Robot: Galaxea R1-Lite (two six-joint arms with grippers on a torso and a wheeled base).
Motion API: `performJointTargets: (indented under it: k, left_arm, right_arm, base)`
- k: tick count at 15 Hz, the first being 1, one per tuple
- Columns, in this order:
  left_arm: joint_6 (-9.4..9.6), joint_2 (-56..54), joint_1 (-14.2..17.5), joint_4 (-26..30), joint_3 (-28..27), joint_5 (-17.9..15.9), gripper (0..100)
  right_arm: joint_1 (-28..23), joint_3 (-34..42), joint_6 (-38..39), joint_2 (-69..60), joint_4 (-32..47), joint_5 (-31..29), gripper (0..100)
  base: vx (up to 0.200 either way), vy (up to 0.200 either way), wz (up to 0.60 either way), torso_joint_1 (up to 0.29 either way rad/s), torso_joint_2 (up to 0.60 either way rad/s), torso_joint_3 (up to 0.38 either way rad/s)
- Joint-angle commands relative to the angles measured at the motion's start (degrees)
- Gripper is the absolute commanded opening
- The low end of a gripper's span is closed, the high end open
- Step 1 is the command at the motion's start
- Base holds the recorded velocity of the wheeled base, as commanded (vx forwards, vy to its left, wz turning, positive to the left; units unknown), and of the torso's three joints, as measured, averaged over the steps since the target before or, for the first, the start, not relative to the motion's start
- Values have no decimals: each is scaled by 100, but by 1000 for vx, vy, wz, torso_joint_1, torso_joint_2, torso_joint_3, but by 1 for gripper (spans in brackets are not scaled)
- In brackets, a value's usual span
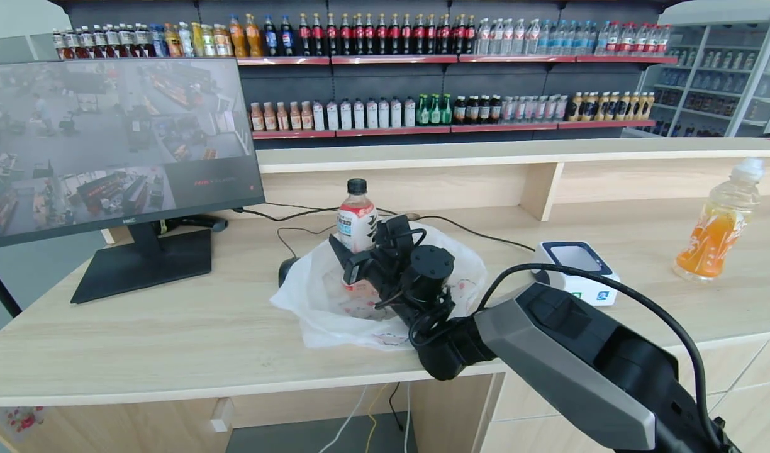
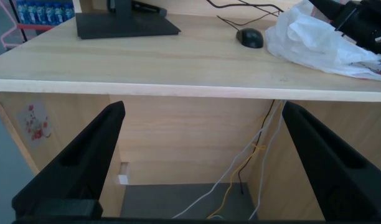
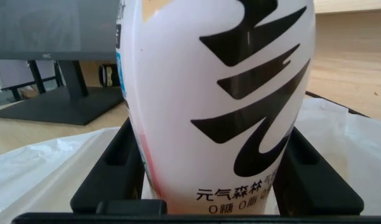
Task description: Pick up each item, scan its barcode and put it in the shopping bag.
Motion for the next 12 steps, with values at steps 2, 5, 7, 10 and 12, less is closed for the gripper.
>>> performJointTargets:
  k: [2,5,7,10,12]
  left_arm:
    - [9,-2,0,0,0,1,100]
    - [0,-2,0,0,0,1,100]
    - [0,-2,0,0,0,1,100]
    - [0,-2,0,0,0,1,100]
    - [0,-2,0,0,0,1,100]
  right_arm:
    - [9,6,-7,38,5,-2,0]
    - [35,24,1,12,-4,-20,0]
    - [44,59,10,12,-65,-28,0]
    - [35,76,19,-6,-83,-28,100]
    - [35,76,19,3,-179,-37,100]
  base:
    - [0,0,0,0,0,0]
    - [0,0,0,0,0,0]
    - [0,0,0,0,0,0]
    - [0,0,0,0,0,0]
    - [0,0,0,0,0,0]
